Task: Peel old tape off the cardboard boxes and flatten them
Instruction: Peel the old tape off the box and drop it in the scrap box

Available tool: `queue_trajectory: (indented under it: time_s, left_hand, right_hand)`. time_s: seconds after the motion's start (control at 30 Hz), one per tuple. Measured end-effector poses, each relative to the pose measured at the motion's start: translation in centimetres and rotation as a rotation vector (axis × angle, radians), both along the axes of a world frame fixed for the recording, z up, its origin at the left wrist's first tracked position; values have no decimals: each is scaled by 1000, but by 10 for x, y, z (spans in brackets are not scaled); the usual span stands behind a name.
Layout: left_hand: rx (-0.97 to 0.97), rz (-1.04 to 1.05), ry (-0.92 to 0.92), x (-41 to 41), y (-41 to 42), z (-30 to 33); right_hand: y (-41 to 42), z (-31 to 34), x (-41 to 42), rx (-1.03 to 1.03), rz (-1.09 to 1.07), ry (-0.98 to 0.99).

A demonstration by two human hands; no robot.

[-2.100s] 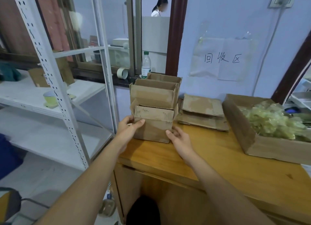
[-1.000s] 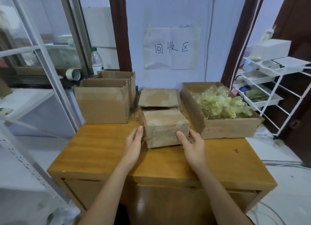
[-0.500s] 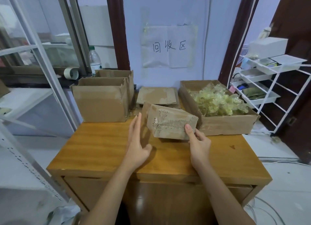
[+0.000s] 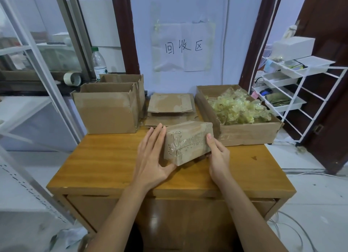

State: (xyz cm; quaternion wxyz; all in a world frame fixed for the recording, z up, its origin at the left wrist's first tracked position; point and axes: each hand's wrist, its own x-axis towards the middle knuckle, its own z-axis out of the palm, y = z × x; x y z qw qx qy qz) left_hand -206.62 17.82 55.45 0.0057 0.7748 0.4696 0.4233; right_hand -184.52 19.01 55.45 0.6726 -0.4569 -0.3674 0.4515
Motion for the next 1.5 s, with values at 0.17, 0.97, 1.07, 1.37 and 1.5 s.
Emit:
queue_trajectory:
  time_s: [0.17,0.97,1.07,1.37,1.5]
  left_hand:
    - [30,186,-139,-4,-1,0]
    - [174,196,249,6,-4,-5]
    - [175,192,257,6,-3,-5]
    - [138,200,267,6,-1,-5]
    - [94,218,262,4,1,-6]
  right_hand:
    - [-5,0,-6,69,-73,-176]
    - [-17,-9,-25,553,-270,-938]
    - [-18,-8,-25,662,-357,-967]
    - [-17,-12,-22,699,-437,-988]
    - [-17,-8,-27,696,-466,-1034]
